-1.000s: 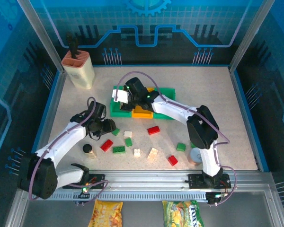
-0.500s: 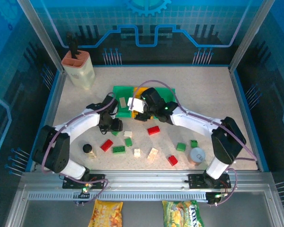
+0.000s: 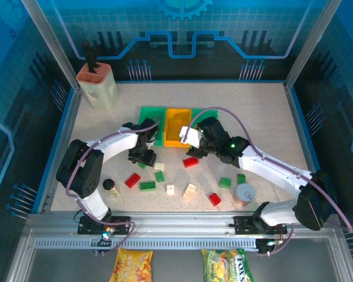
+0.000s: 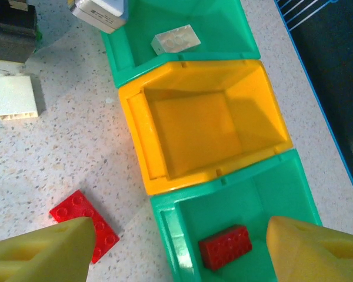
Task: Sort the legos into containers by color
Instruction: Pick up the lego from the center of the table.
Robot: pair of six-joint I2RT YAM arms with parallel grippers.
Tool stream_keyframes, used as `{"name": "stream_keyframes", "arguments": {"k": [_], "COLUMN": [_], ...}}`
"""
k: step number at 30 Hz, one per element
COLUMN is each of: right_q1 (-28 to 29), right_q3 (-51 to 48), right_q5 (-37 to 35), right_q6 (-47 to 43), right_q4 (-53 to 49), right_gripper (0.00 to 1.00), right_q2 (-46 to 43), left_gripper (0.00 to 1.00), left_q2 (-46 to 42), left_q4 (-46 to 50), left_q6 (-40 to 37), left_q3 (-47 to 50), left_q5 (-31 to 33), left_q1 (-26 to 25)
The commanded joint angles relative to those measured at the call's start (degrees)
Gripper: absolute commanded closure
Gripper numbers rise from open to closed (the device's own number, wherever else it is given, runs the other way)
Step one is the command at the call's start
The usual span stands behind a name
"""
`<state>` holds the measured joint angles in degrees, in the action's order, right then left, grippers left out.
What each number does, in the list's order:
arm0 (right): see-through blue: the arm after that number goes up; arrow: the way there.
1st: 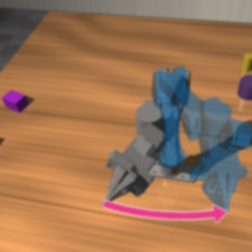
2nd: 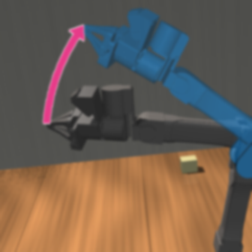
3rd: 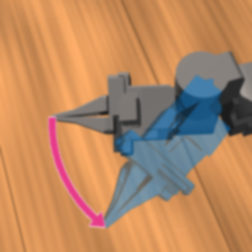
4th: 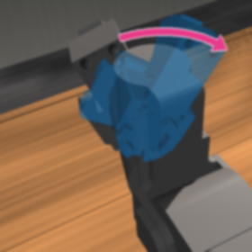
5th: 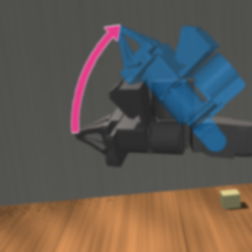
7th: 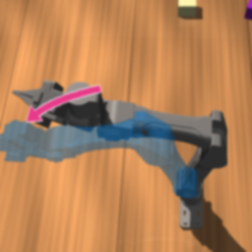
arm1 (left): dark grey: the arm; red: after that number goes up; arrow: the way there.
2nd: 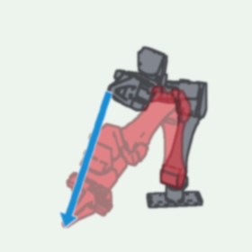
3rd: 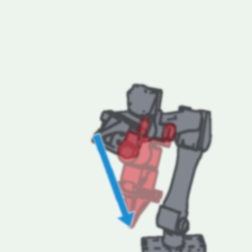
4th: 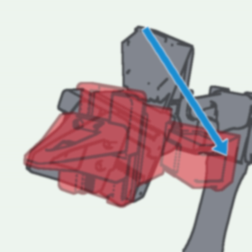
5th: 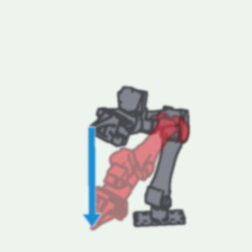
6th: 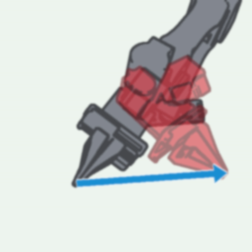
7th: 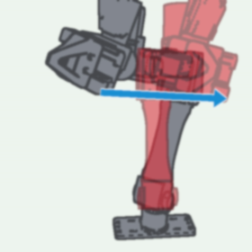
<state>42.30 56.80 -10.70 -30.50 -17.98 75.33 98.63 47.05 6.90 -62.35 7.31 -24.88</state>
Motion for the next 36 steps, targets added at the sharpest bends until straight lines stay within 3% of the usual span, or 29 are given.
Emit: {"name": "stream_keyframes", "arguments": {"k": [1, 13, 29, 36], "right_q1": [-0.38, -0.25, 0.18, 0.67], "right_q3": [-2.02, -4.46, -5.99, -6.08], "right_q5": [-1.34, -2.32, -3.67, -4.58], "right_q6": [2.58, 5.32, 7.11, 7.69], "right_q4": [-3.96, -8.64, -10.61, -11.99], "right_gripper": [0.23, 0.23, 0.23, 0.23], "right_q2": [-2.82, -7.38, -10.19, -11.24], "left_gripper": [0.40, 0.43, 0.61, 0.64], "left_q2": [1.86, 5.85, 5.53, 4.59], "left_q4": [2.70, 2.96, 2.96, 2.89], "left_q6": [-2.34, -2.61, -2.44, -1.97], "left_q3": [-1.77, -2.95, -3.04, -3.30], "left_q5": [0.97, -1.13, -1.42, -1.42], "left_q1": [-0.21, -0.22, -0.25, -0.23]}}
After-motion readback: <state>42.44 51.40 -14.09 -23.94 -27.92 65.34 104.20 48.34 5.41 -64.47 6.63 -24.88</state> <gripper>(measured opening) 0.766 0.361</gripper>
